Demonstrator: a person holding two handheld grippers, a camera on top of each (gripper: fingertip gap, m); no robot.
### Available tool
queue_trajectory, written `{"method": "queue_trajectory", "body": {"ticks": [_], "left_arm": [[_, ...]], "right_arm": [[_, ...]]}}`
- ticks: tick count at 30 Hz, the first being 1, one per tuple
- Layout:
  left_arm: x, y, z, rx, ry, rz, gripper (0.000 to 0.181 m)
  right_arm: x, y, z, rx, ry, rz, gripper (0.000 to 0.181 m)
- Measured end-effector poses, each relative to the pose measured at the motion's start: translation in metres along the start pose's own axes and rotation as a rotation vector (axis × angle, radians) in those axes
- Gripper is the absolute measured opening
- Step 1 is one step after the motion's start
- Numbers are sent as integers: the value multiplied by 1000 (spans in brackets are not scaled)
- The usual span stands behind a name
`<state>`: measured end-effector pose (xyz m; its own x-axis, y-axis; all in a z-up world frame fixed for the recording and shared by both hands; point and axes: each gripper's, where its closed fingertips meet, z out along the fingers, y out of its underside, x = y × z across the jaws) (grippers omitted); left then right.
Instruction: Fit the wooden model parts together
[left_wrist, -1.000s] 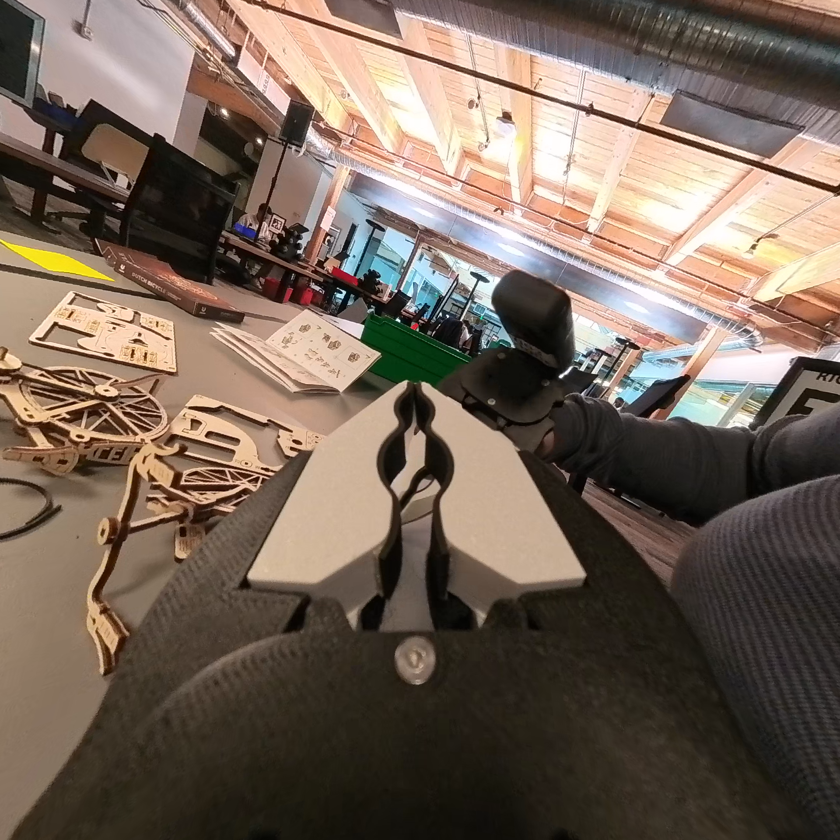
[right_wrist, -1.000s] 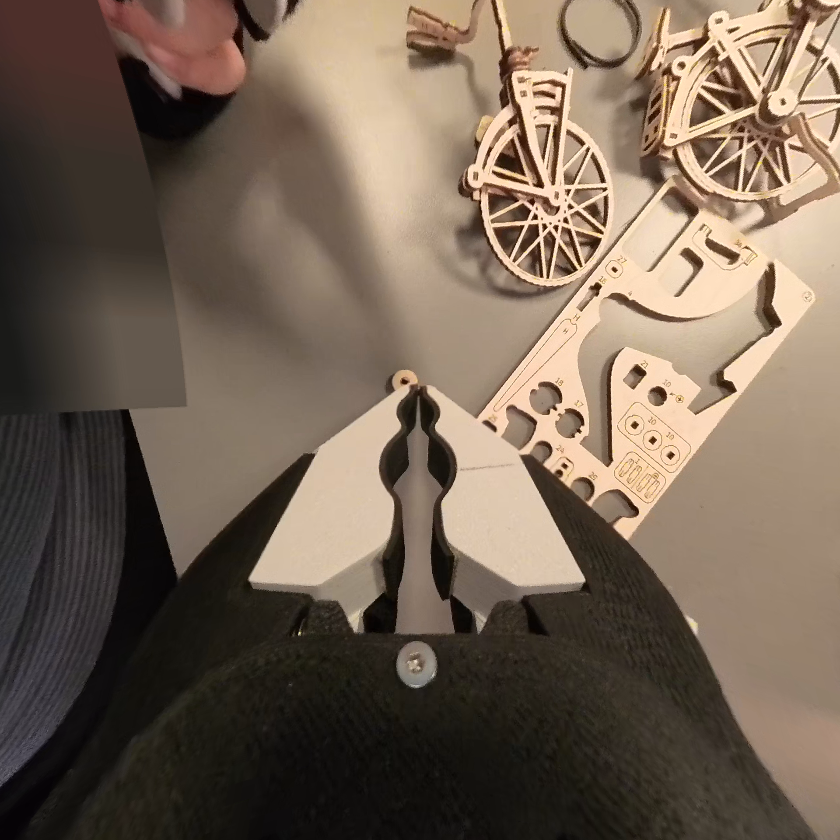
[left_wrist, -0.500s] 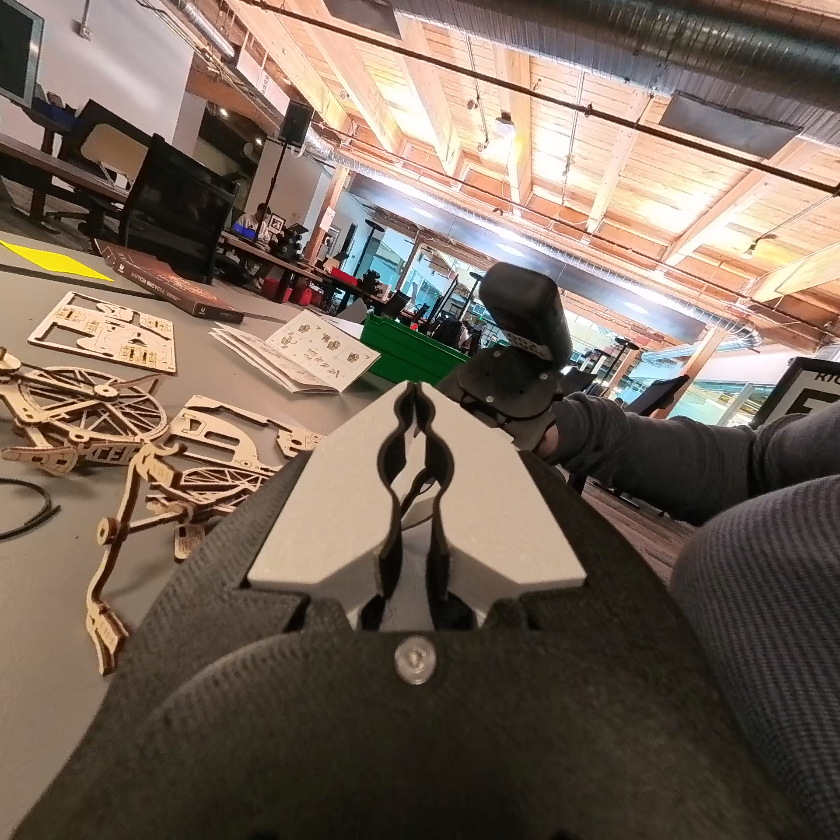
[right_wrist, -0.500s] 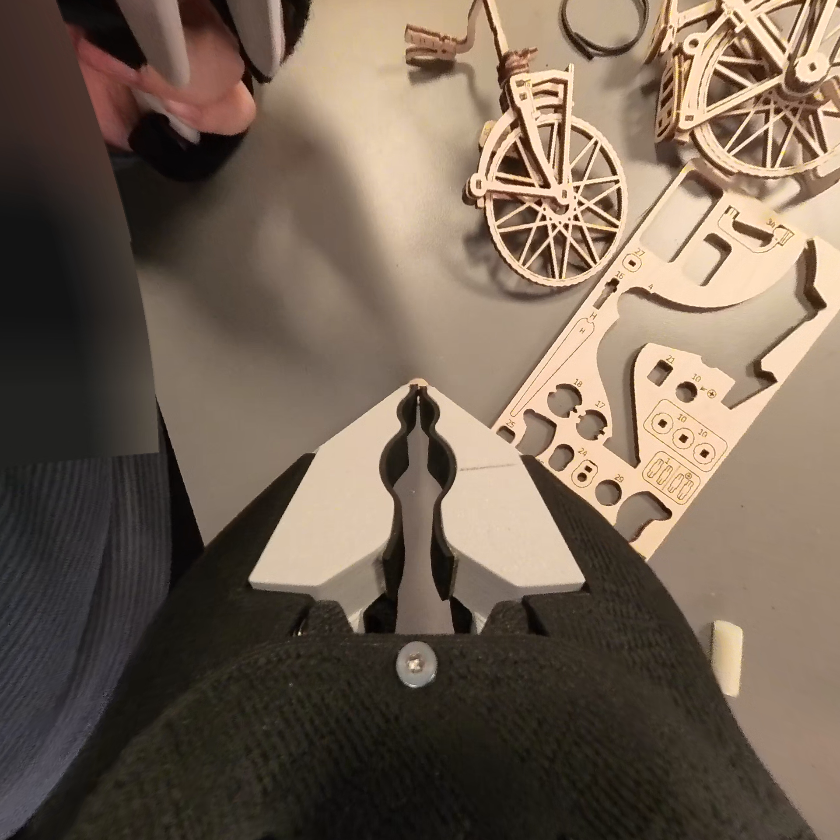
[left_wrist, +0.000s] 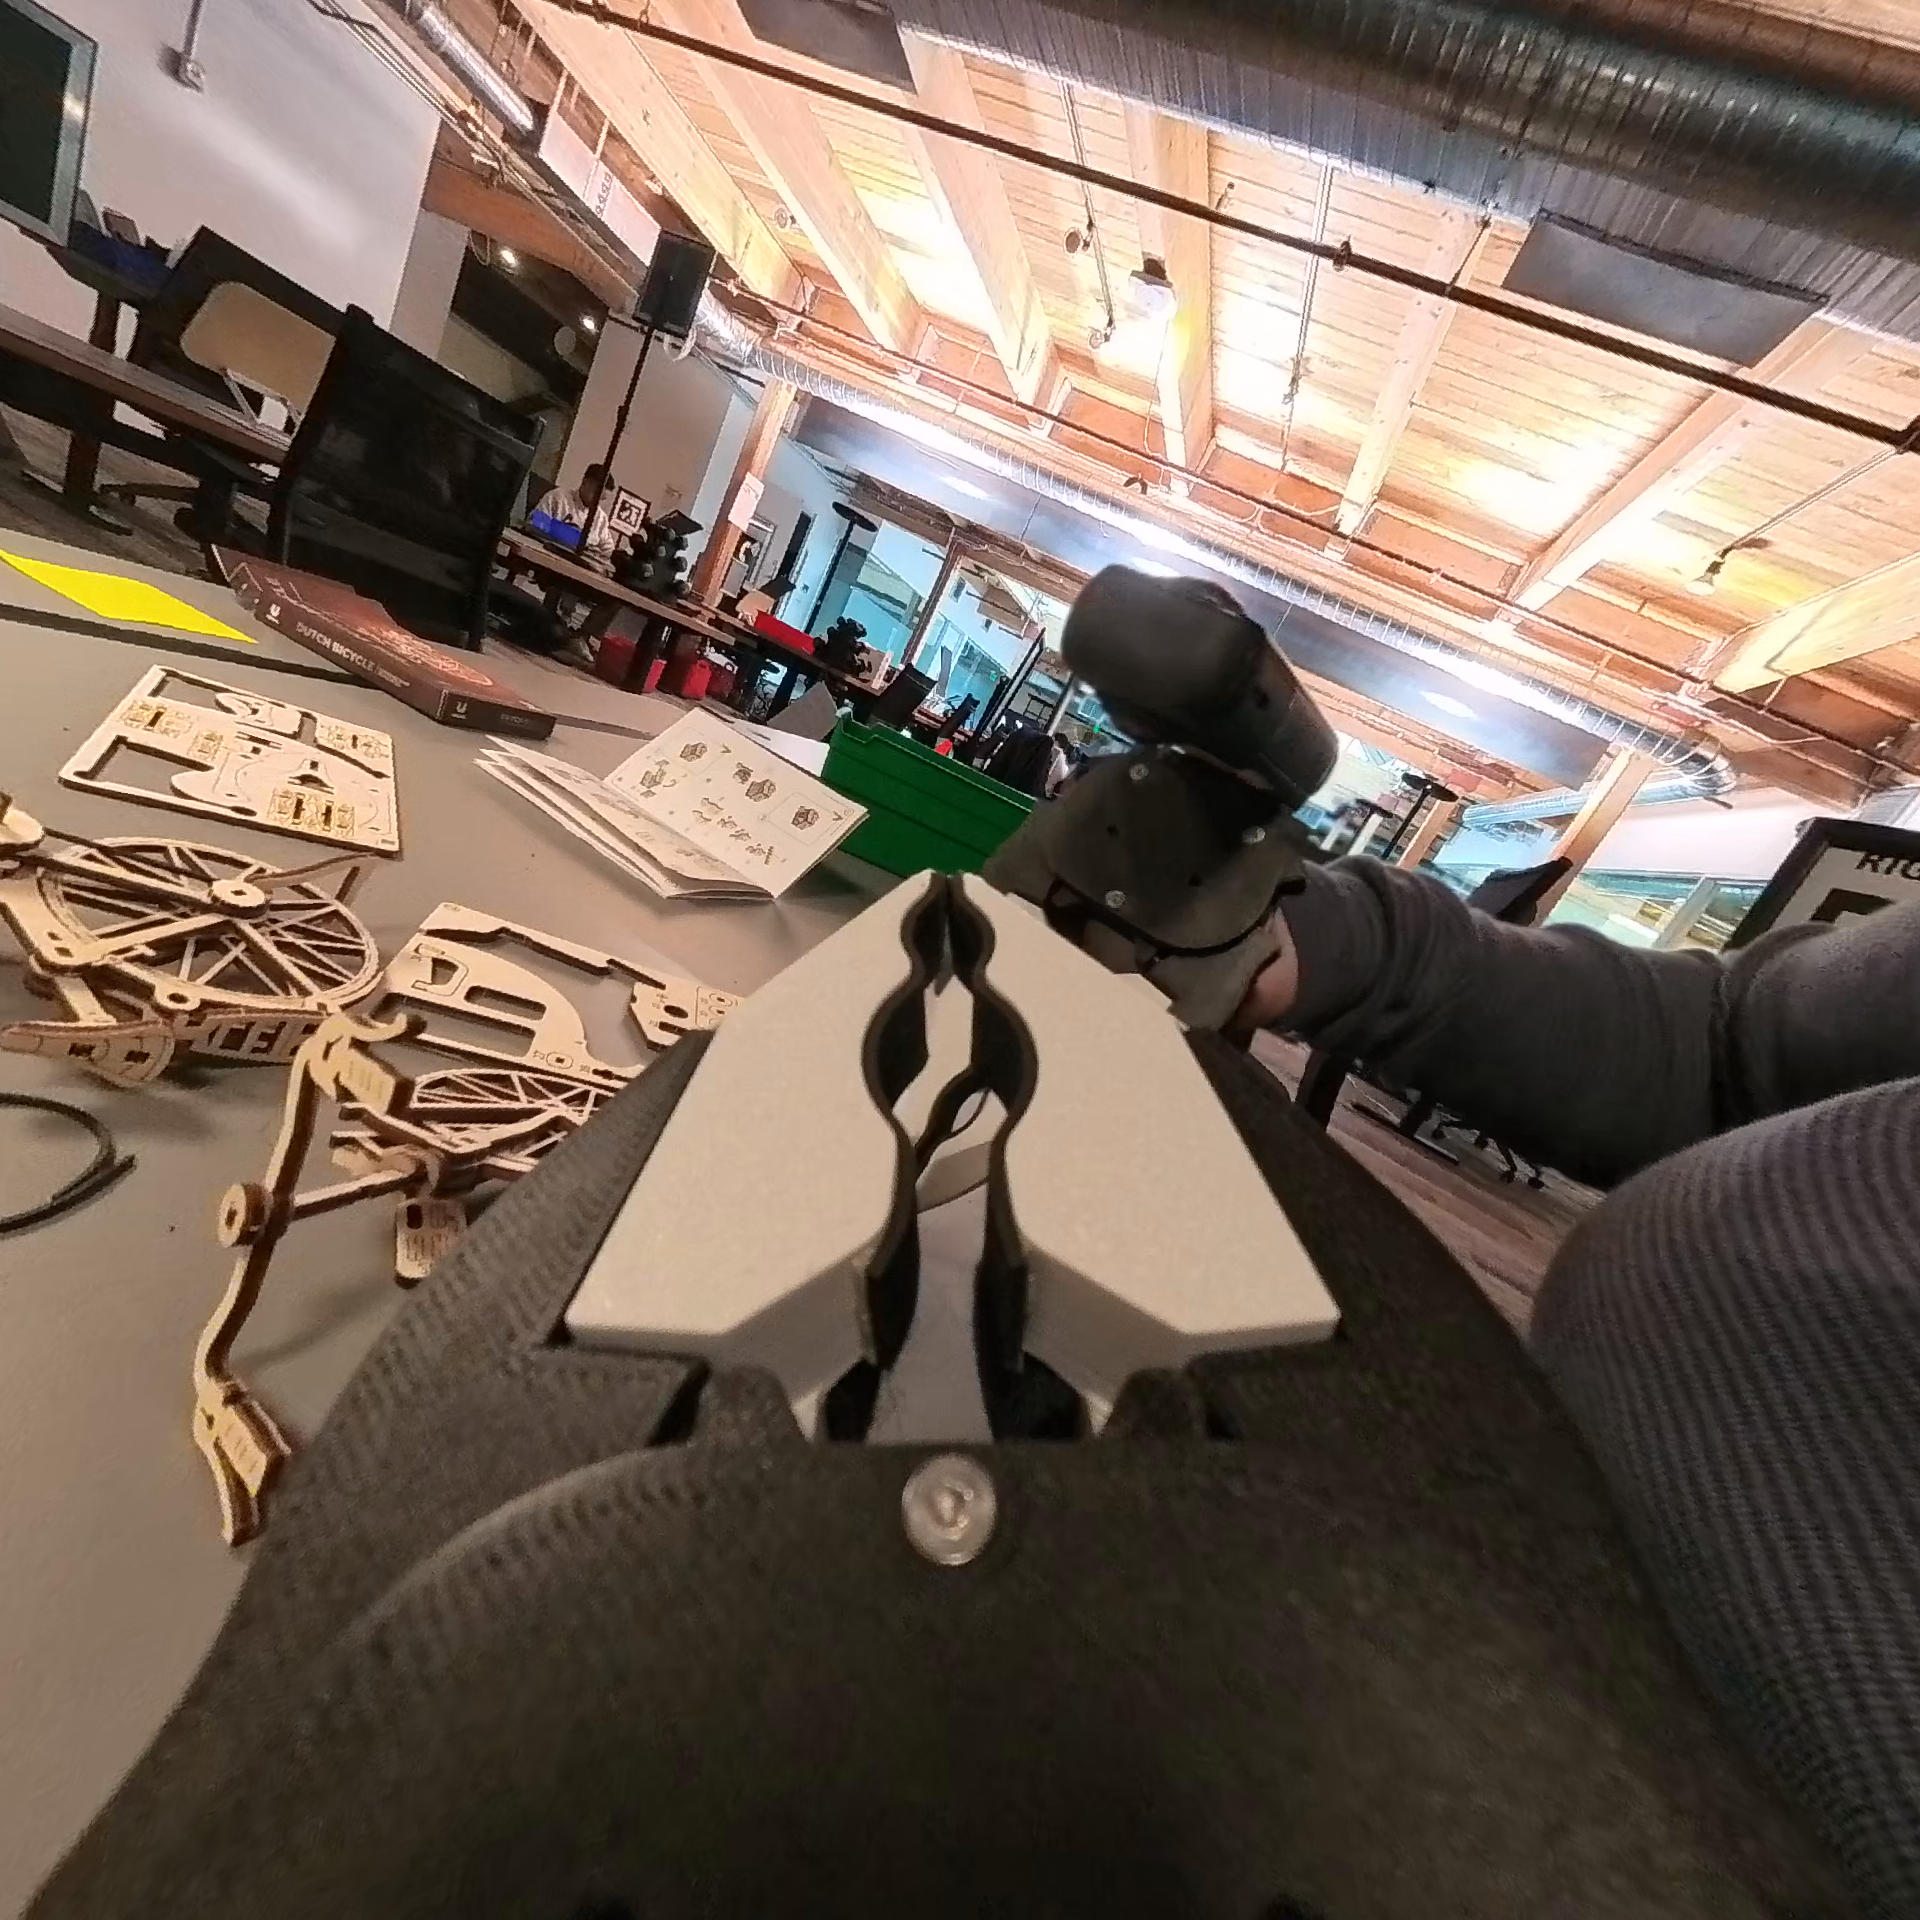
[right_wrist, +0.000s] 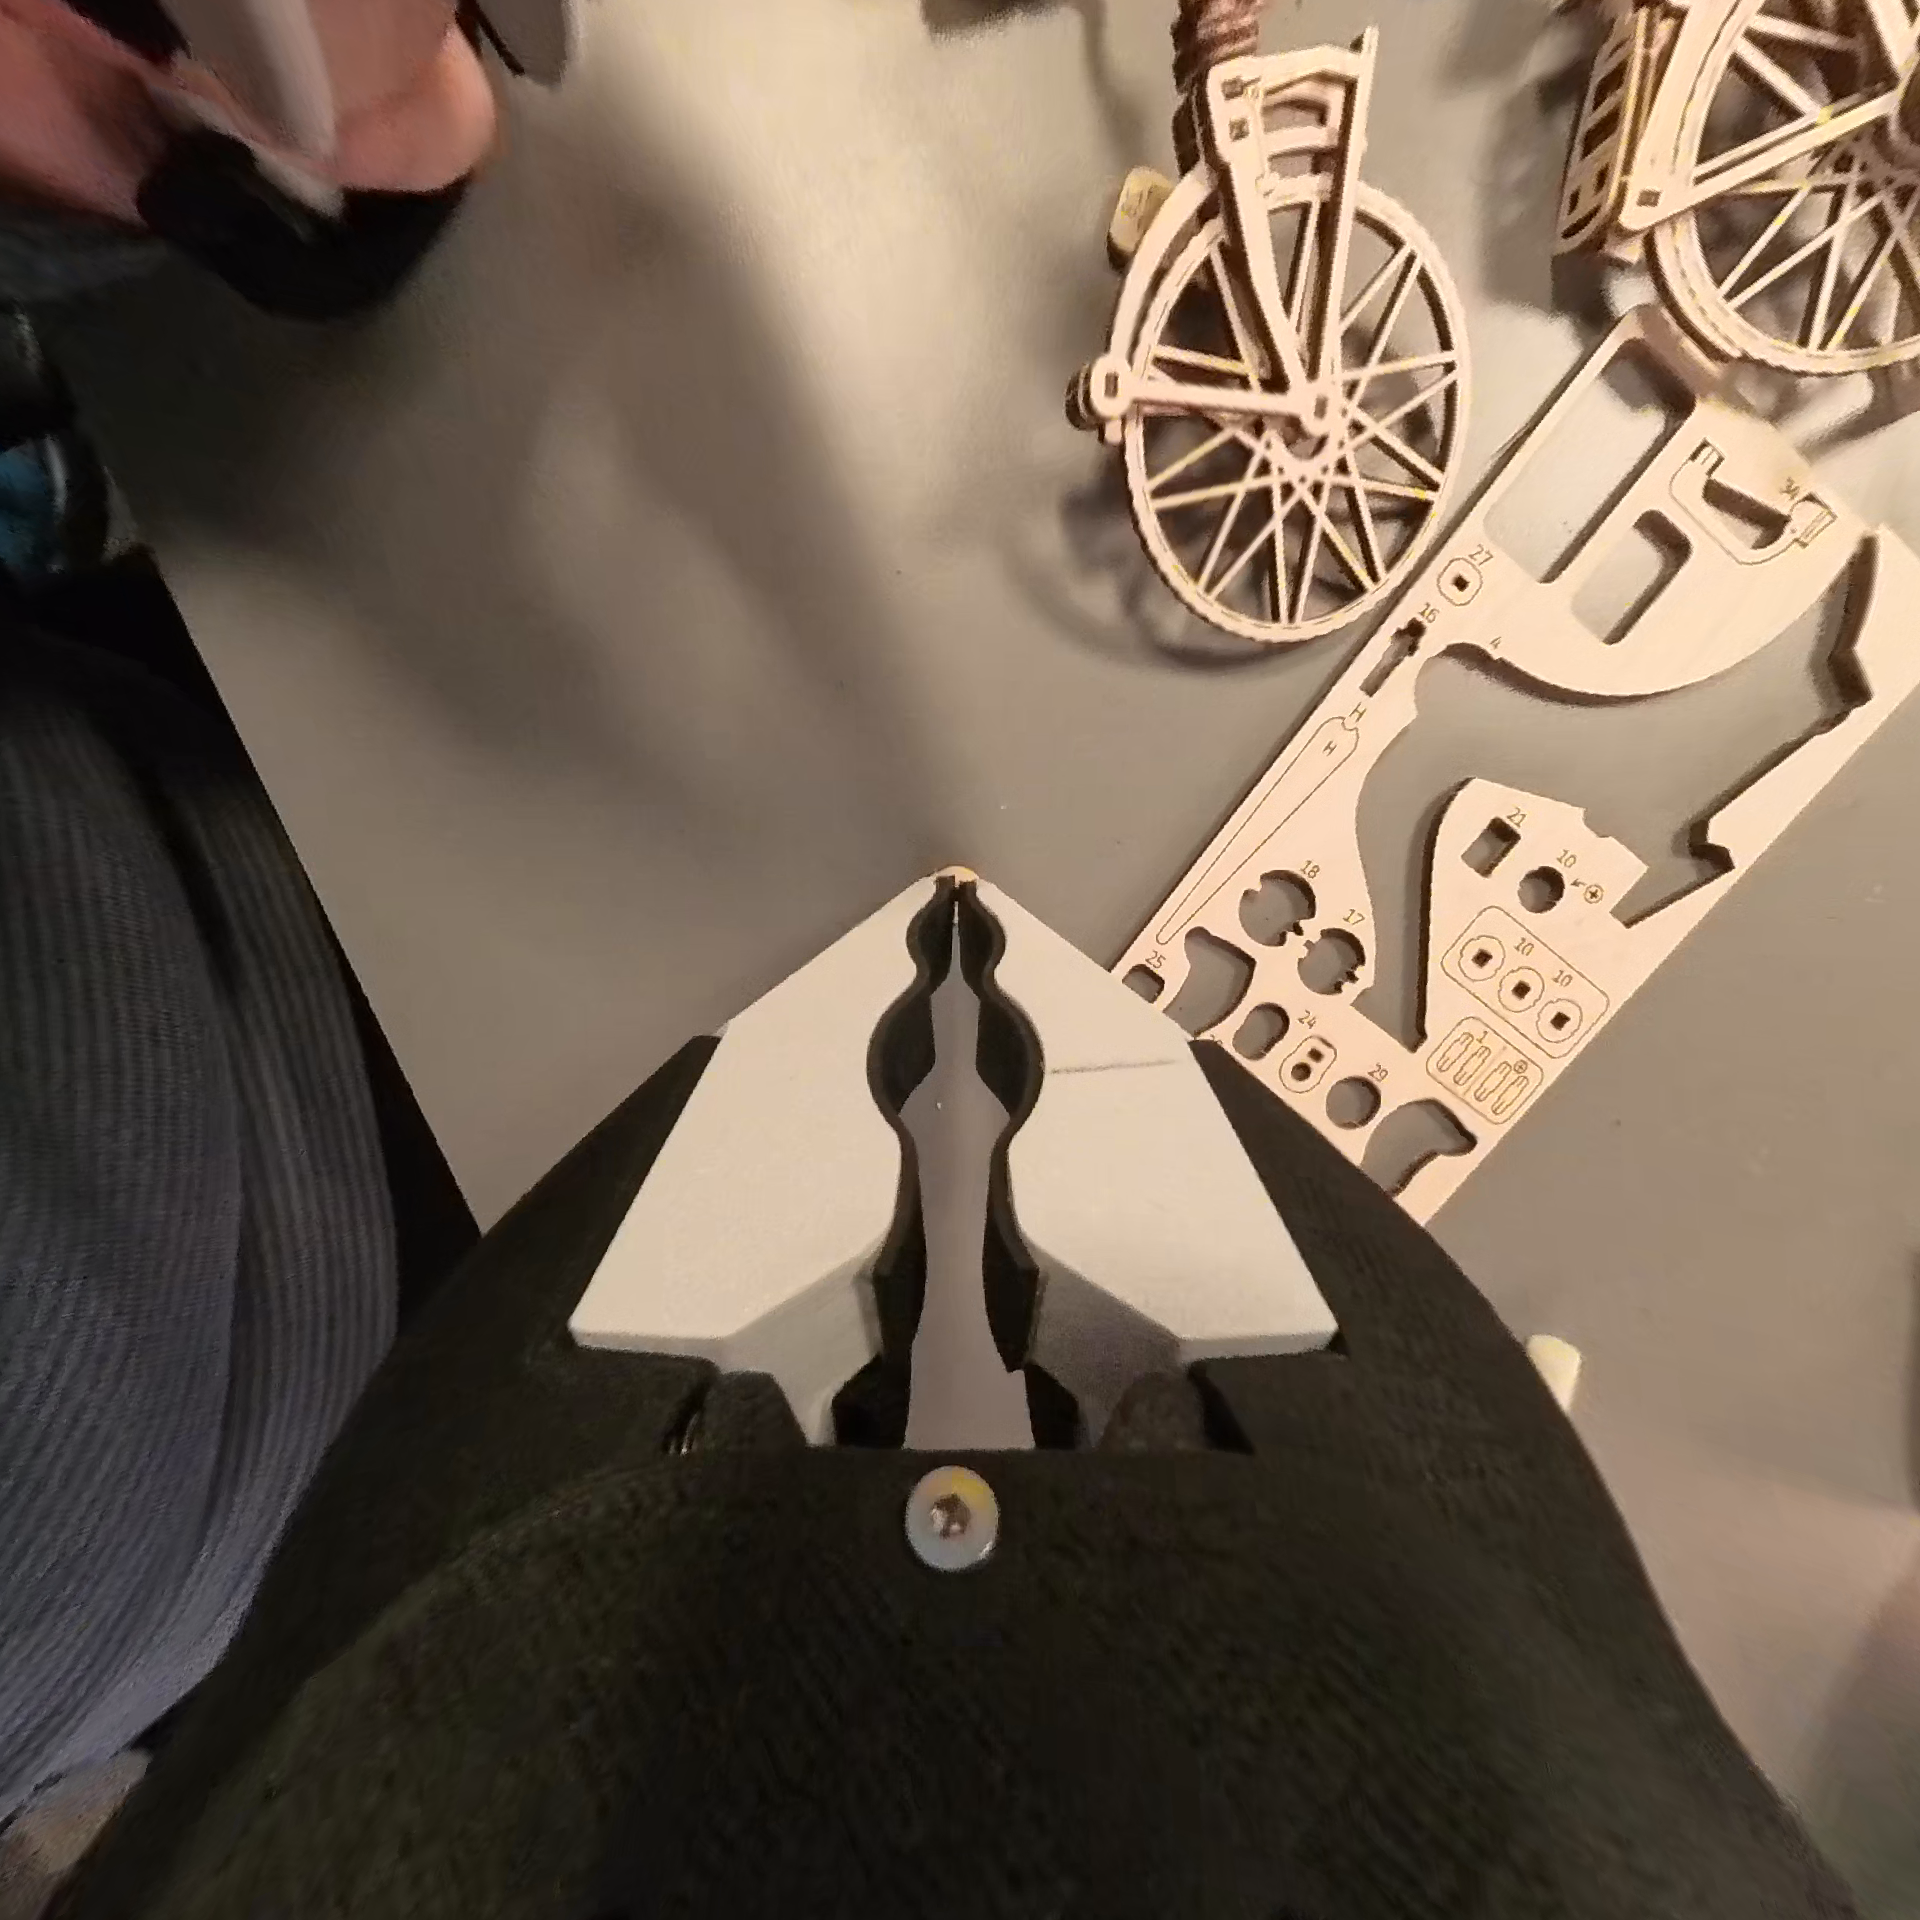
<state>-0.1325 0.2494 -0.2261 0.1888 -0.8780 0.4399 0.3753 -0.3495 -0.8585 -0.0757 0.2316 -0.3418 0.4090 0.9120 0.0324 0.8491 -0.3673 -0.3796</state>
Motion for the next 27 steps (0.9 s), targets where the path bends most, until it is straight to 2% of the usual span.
{"method": "queue_trajectory", "body": {"ticks": [4, 9, 17, 23, 27], "left_arm": [[0, 0, 0, 1, 1, -1, 0], [0, 0, 0, 3, 4, -5, 0], [1, -1, -1, 6, 11, -9, 0], [6, 0, 0, 0, 26, 28, 0], [4, 0, 0, 4, 16, 19, 0]], "right_arm": [[0, 0, 1, -41, -27, 7, 0], [0, -1, 3, 8, 8, -6, 0], [4, -3, 1, 273, 103, 108, 0], [12, -9, -16, 639, -26, 418, 0], [5, -9, -14, 610, 1, 340, 0]]}}
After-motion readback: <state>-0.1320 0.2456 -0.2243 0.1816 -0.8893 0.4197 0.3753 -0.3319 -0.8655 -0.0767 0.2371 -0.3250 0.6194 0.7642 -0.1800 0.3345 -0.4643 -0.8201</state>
